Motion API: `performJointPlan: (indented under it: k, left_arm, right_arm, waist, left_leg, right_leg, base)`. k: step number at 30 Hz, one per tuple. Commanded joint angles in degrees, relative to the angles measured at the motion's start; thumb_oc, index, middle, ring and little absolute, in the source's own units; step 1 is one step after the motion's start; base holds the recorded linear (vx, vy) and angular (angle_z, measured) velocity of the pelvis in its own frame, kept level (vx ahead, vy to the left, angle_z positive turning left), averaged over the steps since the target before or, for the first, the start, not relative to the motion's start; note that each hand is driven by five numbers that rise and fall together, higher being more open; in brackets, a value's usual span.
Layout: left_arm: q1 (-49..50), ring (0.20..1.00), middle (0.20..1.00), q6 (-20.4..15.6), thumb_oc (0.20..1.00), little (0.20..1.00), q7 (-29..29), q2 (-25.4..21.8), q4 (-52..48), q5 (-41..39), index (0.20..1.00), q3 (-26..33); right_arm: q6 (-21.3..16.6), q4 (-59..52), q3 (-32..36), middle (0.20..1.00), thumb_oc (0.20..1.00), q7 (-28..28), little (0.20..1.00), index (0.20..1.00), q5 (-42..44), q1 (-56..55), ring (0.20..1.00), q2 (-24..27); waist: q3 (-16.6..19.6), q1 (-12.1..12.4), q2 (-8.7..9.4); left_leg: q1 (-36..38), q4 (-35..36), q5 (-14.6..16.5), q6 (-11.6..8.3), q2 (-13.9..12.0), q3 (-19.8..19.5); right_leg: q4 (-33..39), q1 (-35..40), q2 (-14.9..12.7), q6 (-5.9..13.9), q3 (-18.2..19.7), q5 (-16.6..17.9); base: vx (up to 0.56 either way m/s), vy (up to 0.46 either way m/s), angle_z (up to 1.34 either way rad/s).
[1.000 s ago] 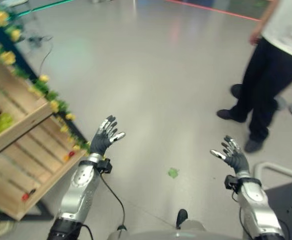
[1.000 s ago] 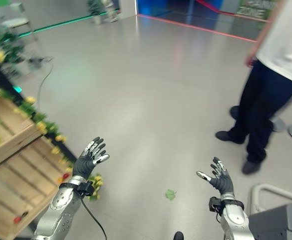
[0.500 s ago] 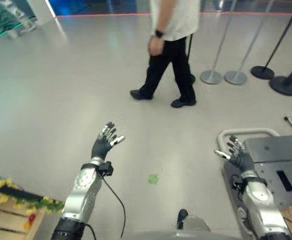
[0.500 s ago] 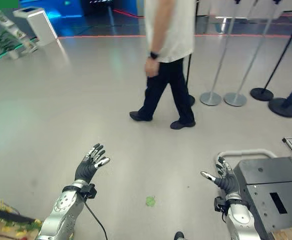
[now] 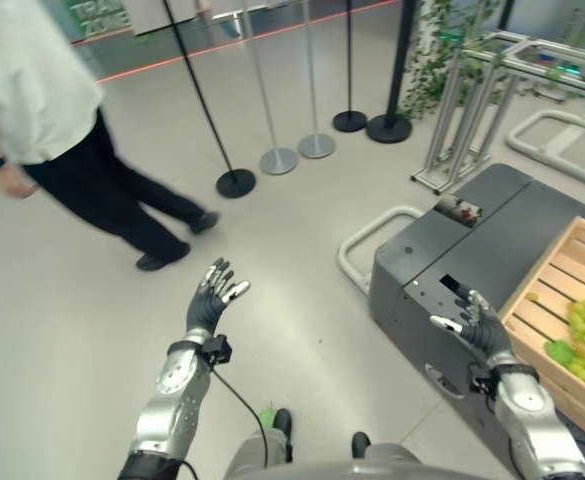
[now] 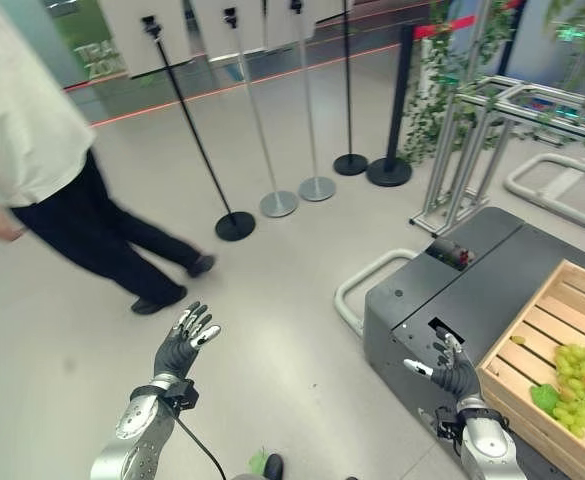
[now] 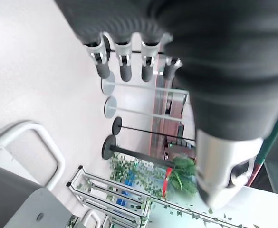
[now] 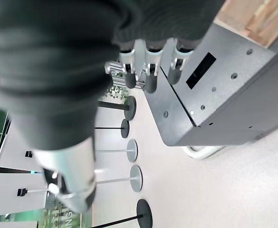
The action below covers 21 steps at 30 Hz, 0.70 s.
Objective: Pick up the fruits from the basket on one side to the basket on the other side
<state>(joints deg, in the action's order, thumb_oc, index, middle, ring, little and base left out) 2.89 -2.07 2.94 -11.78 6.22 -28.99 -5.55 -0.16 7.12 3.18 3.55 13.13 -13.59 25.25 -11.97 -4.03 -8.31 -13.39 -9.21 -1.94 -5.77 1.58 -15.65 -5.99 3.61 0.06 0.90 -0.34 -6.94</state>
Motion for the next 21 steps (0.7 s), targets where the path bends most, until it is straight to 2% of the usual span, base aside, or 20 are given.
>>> performJointPlan:
  k: [1,2,5,6,8,9,10,13,14,15,16,17,18,19,20,21]
  left_arm:
    - [-1.9,1.000,1.000,-3.6,1.000,1.000,1.1,-1.5,-5.4,-0.1,1.000,1.6]
    - [-2.1,1.000,1.000,-3.6,1.000,1.000,1.4,-1.8,-5.5,0.4,1.000,1.9]
    - [-2.1,1.000,1.000,-3.6,1.000,1.000,1.3,-2.4,-5.6,0.3,1.000,2.0]
    - [-2.0,1.000,1.000,-3.6,1.000,1.000,1.4,-2.8,-6.1,1.1,1.000,1.6]
    - [-2.0,1.000,1.000,-3.6,1.000,1.000,1.4,-2.9,-6.1,1.1,1.000,1.6]
    - [-3.0,1.000,1.000,-3.3,1.000,1.000,1.5,-3.2,-5.6,1.7,1.000,0.6]
    - [-3.1,1.000,1.000,-3.3,1.000,1.000,1.6,-3.4,-5.4,2.1,1.000,0.1]
    - [-3.0,1.000,1.000,-3.1,1.000,1.000,1.5,-4.5,-5.3,3.3,1.000,-0.1]
    - [-3.1,1.000,1.000,-2.7,1.000,1.000,1.4,-5.3,-5.1,3.7,1.000,-0.3]
    - [-3.2,1.000,1.000,-2.6,1.000,1.000,1.9,-5.4,-4.7,4.0,1.000,-0.3]
    - [-3.2,1.000,1.000,-2.6,1.000,1.000,1.9,-5.3,-4.7,4.0,1.000,-0.4]
    - [-3.2,1.000,1.000,-2.4,1.000,1.000,2.3,-5.6,-4.2,4.4,1.000,-0.4]
    - [-3.1,1.000,1.000,-2.2,1.000,1.000,2.5,-5.4,-3.5,4.1,1.000,-0.5]
    - [-3.1,1.000,1.000,-2.2,1.000,1.000,2.5,-5.4,-3.5,4.1,1.000,-0.5]
    - [-3.3,1.000,1.000,-2.2,1.000,1.000,2.6,-5.6,-2.8,4.4,1.000,-0.2]
    - [-4.2,1.000,1.000,-2.3,1.000,1.000,3.4,-5.2,-1.1,3.3,1.000,-0.2]
  right_arm:
    - [-3.2,-3.1,2.2,1.000,1.000,0.8,1.000,1.000,0.5,7.0,1.000,1.0]
    - [-3.1,-2.7,2.5,1.000,1.000,1.2,1.000,1.000,0.4,7.0,1.000,0.7]
    - [-2.8,-2.8,2.5,1.000,1.000,0.9,1.000,1.000,0.3,6.6,1.000,0.3]
    - [-2.9,-2.8,2.5,1.000,1.000,0.4,1.000,1.000,0.2,5.9,1.000,-0.6]
    - [-2.9,-2.9,2.5,1.000,1.000,0.4,1.000,1.000,0.2,5.7,1.000,-0.7]
    - [-2.7,-2.7,2.7,1.000,1.000,0.2,1.000,1.000,0.0,4.8,1.000,-1.6]
    - [-2.4,-2.8,2.8,1.000,1.000,-0.1,1.000,1.000,0.0,4.3,1.000,-2.2]
    - [-2.7,-3.0,2.4,1.000,1.000,-0.9,1.000,1.000,0.3,4.4,1.000,-2.9]
    - [-2.6,-2.6,2.2,1.000,1.000,-1.4,1.000,1.000,0.2,4.3,1.000,-3.5]
    - [-2.7,-2.2,1.9,1.000,1.000,-1.2,1.000,1.000,0.1,4.4,1.000,-3.7]
    - [-2.7,-2.2,2.0,1.000,1.000,-1.2,1.000,1.000,0.1,4.4,1.000,-3.7]
    - [-2.6,-1.4,1.7,1.000,1.000,-0.9,1.000,1.000,-0.3,4.8,1.000,-4.2]
    - [-2.6,-1.0,1.4,1.000,1.000,-0.7,1.000,1.000,-0.5,4.9,1.000,-4.4]
    - [-2.6,-1.0,1.4,1.000,1.000,-0.7,1.000,1.000,-0.5,4.9,1.000,-4.5]
    - [-2.5,-0.4,1.3,1.000,1.000,0.0,1.000,1.000,-0.5,5.5,1.000,-4.9]
    - [-2.3,1.5,0.7,1.000,1.000,0.4,1.000,1.000,0.0,6.7,1.000,-5.2]
  waist:
    - [-2.6,2.1,4.26]
    - [-2.3,2.1,4.67]
    - [-1.6,2.6,5.03]
    - [-0.4,2.5,5.78]
    - [-0.2,2.6,5.89]
    - [0.4,2.2,7.06]
    - [1.3,2.2,7.91]
    - [2.4,1.2,9.31]
    - [2.0,0.5,8.96]
    - [1.4,0.4,8.60]
    - [1.6,0.4,8.75]
    - [0.4,-0.7,7.10]
    - [0.4,-1.0,6.98]
    - [0.3,-1.1,7.03]
    - [0.0,-1.2,6.51]
    - [0.2,-0.7,6.96]
  left_leg:
    - [-2.4,7.0,-3.1,-1.77,-2.0,0.9]
    - [-3.1,7.1,-3.8,-1.72,-2.8,1.4]
    - [-1.8,6.1,-3.9,-1.49,-3.0,1.0]
    - [-1.5,5.7,-5.0,-1.33,-3.6,0.5]
    - [-1.6,5.8,-5.1,-1.32,-3.6,0.6]
    - [-1.7,5.0,-4.6,-0.68,-3.5,3.1]
    - [-0.4,6.3,-3.9,0.86,-2.8,4.5]
    - [2.2,6.6,-1.0,3.23,-1.2,7.3]
    - [4.6,6.9,0.2,4.73,-1.2,8.5]
    - [6.2,7.4,0.7,5.23,-1.8,9.7]
    - [6.3,7.6,1.0,5.22,-1.7,9.8]
    - [9.5,9.6,1.5,5.67,-3.2,11.4]
    - [10.3,9.9,1.7,5.53,-3.4,12.1]
    - [10.5,9.9,1.7,5.54,-3.3,12.0]
    - [11.7,10.8,2.2,5.41,-4.1,12.5]
    - [12.4,11.3,2.9,4.69,-4.1,14.3]
  right_leg:
    - [4.4,11.1,1.4,0.07,12.6,-10.0]
    - [5.1,13.1,1.0,0.78,14.4,-11.2]
    - [5.8,14.1,0.2,1.29,16.9,-11.6]
    - [4.8,14.2,-1.2,1.87,17.4,-12.0]
    - [4.7,14.0,-1.3,1.90,17.4,-12.2]
    - [1.1,13.5,-3.1,3.62,15.4,-11.7]
    - [-3.5,11.5,-3.5,4.82,15.0,-11.4]
    - [-11.3,7.1,-2.7,8.88,14.8,-5.4]
    - [-19.1,2.1,-2.4,10.83,11.6,-0.4]
    - [-23.4,-1.3,-2.7,11.54,8.1,2.1]
    - [-23.6,-1.3,-2.8,11.45,8.0,1.8]
    - [-28.5,-7.0,-3.3,12.17,2.7,3.2]
    - [-27.3,-7.2,-4.9,11.75,1.1,2.7]
    - [-27.2,-6.9,-4.9,11.75,1.0,2.7]
    - [-26.0,-9.4,-6.3,10.76,-1.1,1.0]
    - [-16.0,-9.1,-7.8,8.74,-7.4,-3.1]
  base:
    - [0.33,0.112,-0.58]
    - [0.23,0.091,-0.21]
    - [0.32,0.176,-0.27]
    - [0.34,0.207,-0.57]
    - [0.27,0.142,-1.10]
    - [0.44,0.200,-0.70]
    - [0.54,0.241,0.03]
    - [0.35,0.202,-0.29]
    - [0.31,0.316,-0.59]
    - [0.21,0.224,-0.62]
    - [0.17,0.261,-0.83]
    - [0.18,0.208,-0.94]
    - [0.16,0.215,-0.87]
    - [0.12,0.085,-0.60]
    - [0.15,0.066,-0.48]
    - [0.16,0.063,-0.44]
